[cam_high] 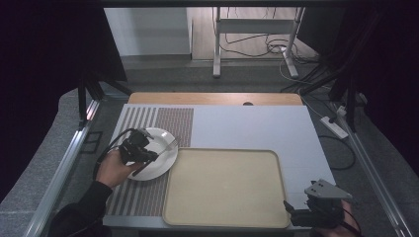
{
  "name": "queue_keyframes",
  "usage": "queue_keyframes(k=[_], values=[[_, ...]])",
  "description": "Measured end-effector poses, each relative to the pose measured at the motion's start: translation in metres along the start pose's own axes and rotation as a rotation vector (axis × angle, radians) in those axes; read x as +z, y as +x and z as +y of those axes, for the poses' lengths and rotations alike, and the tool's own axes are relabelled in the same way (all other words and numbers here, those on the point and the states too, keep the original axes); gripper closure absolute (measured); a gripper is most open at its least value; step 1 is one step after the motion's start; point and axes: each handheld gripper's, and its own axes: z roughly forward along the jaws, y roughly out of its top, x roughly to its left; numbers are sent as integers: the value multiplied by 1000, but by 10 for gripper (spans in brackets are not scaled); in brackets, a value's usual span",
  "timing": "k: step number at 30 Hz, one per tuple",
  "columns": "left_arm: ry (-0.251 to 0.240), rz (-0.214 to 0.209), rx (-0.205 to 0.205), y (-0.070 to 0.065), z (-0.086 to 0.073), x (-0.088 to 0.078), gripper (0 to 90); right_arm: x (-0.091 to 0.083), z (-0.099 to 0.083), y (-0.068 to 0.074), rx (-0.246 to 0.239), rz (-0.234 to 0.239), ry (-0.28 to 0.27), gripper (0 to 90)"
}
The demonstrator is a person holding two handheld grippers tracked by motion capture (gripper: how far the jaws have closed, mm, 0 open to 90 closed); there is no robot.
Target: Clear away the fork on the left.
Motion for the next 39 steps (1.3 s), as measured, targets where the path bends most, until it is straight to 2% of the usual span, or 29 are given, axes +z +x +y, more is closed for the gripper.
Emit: queue_keyframes(k=[1,2,3,4,5,6,7,10,14,15,16,18,19,22,27,34,35,37,38,39], values=[[-7,-8,11,-9,0,1,843,0,0,0,-3,-1,3,0],[-7,-8,11,-9,0,1,843,0,0,0,-3,-1,3,0],[-9,-25,24,-20,0,3,843,0,0,0,-5,-1,4,0],[-6,-26,29,-25,1,4,843,0,0,1,-5,0,3,0],[-6,-26,29,-25,1,4,843,0,0,1,-5,0,3,0],[0,-28,37,-35,3,7,843,0,0,1,-6,-2,2,0],[0,-28,37,-35,3,7,843,0,0,1,-7,-2,2,0],[10,-40,45,-49,8,15,842,0,0,1,-12,-1,3,0],[17,-55,49,-60,13,21,843,0,0,1,-13,-1,5,0],[18,-63,51,-67,16,25,842,0,0,1,-13,-1,6,0],[18,-63,51,-67,16,25,843,0,0,1,-13,-1,6,0],[16,-82,45,-78,20,30,843,1,0,1,-13,0,9,0],[16,-82,45,-78,20,30,842,1,0,1,-12,-1,7,0],[33,-96,57,-93,24,40,842,1,0,1,-14,0,8,0],[66,-81,74,-104,25,53,841,1,0,1,-15,-1,9,0],[107,-77,111,-111,26,68,829,1,0,1,-16,1,9,0],[122,-87,127,-113,26,74,820,1,0,1,-17,0,9,0],[122,-93,147,-114,27,76,716,1,0,1,-18,1,9,0],[122,-93,147,-114,27,76,697,1,0,2,-19,0,10,0],[95,-80,171,-116,30,72,696,1,0,2,-20,0,10,0]])
